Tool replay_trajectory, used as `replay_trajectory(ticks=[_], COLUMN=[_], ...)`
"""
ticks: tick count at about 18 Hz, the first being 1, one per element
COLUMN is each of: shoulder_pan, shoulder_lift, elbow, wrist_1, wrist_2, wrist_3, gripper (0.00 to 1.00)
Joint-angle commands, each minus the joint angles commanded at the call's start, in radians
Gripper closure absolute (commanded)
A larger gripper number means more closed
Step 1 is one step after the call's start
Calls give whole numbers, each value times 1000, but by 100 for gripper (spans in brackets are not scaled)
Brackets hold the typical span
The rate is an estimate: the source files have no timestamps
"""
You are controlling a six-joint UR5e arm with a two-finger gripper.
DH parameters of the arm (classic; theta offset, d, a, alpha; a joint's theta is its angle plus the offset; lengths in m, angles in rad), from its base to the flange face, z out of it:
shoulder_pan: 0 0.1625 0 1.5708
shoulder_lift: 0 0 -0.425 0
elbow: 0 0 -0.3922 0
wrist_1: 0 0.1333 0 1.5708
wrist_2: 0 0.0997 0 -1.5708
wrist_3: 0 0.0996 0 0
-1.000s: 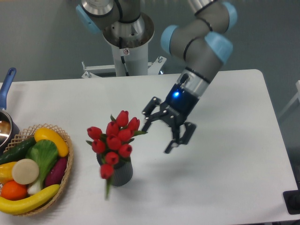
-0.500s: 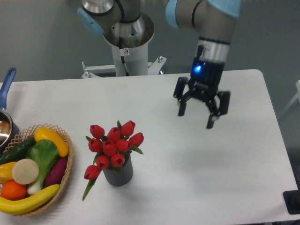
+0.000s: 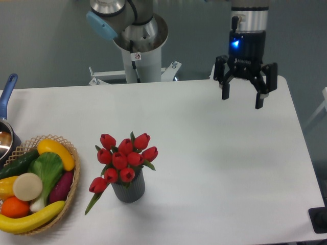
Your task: Insert the flowers into the vase
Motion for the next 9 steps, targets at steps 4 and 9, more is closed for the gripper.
replay_trajectory(ticks=[4, 9], shoulder_pan=[80, 170], shoulder_lift=[29, 71], elbow=[5, -43], wrist_1=[-117, -157], wrist_2=[26, 17], wrist_3=[232, 379], gripper=[0, 0])
